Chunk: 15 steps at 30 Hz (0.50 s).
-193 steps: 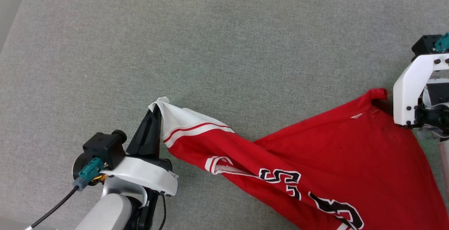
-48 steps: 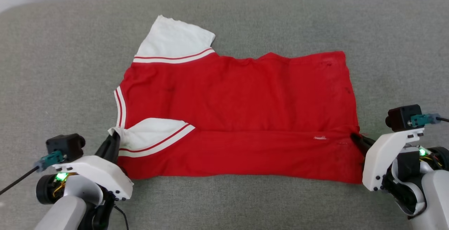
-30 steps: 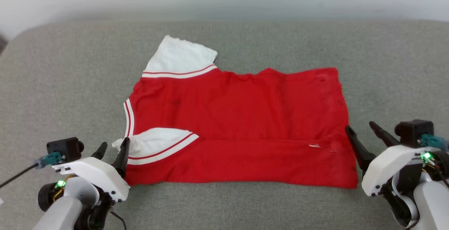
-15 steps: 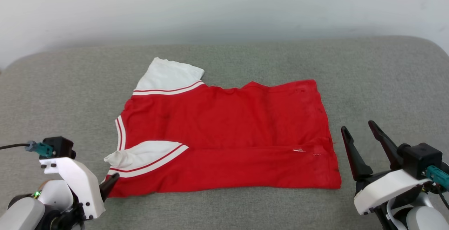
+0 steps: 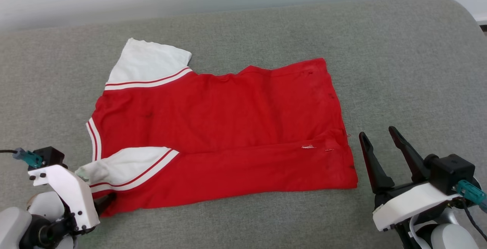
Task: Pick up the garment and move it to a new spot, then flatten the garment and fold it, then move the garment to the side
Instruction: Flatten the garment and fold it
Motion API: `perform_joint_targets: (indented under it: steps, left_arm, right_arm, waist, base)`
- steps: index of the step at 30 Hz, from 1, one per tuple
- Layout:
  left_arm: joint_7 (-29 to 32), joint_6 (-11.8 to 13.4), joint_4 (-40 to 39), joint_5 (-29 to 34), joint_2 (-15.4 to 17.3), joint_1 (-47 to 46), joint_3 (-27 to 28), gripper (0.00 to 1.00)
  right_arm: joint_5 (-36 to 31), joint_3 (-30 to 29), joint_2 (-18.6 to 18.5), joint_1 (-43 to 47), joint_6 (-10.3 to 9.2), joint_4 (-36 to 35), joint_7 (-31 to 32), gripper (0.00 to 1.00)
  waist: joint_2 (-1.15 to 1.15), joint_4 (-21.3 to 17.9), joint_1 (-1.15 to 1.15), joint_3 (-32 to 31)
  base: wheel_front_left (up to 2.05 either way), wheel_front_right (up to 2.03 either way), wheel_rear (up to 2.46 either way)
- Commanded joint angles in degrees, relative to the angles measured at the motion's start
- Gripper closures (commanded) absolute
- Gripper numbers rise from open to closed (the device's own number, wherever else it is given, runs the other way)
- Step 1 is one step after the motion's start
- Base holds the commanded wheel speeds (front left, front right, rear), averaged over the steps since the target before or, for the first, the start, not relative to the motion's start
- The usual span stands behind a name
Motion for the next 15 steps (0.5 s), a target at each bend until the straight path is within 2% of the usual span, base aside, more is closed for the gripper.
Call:
perform_joint_targets:
  steps: [1, 2, 4, 6, 10, 15]
  left_arm:
    - [1.0, -0.3, 2.3, -0.5, -2.2, 1.2, -1.7, 0.31]
    - [1.4, -0.7, 3.2, -0.8, -3.0, 1.5, -2.3, 0.61]
    - [1.5, -1.5, 4.2, -1.4, -4.6, 1.7, -3.2, 1.0]
    - [0.8, -2.2, 4.6, -1.5, -5.8, 1.4, -3.3, 1.0]
    - [-2.6, -3.2, 5.2, 0.1, -4.9, -0.8, -1.9, 1.0]
    - [-6.9, -4.3, 3.7, 2.2, -3.6, -3.6, -0.2, 1.0]
  right_arm:
    - [0.1, -0.1, 0.1, -0.1, -0.06, 0.2, -0.1, 0.0]
    - [0.4, -0.2, 0.1, -0.1, -0.06, 0.5, 0.4, 0.0]
    - [1.1, -0.6, 0.2, -0.2, -0.06, 0.8, 1.0, 0.0]
    - [1.9, -1.6, 0.0, 0.0, -0.06, 1.0, 2.1, 0.0]
    - [4.3, -3.3, -1.1, -0.3, -0.06, 1.0, 5.9, 0.0]
    - [9.0, -4.8, -2.8, -1.5, -0.06, 2.2, 17.1, 0.0]
  waist:
    - [0.0, -0.5, 0.01, 0.4]
    - [0.0, -0.5, 0.01, 0.4]
    - [0.0, -0.5, 0.01, 0.3]
    - [0.0, 0.0, 0.01, 0.0]
    - [0.0, 1.4, 0.01, -0.8]
    - [0.0, 3.1, 0.01, -1.8]
  base:
    - [0.0, 0.0, 0.0]
    - [0.0, 0.0, 0.0]
    - [0.0, 0.0, 0.0]
    - [0.0, 0.0, 0.0]
    - [0.0, 0.0, 0.0]
    - [0.0, 0.0, 0.0]
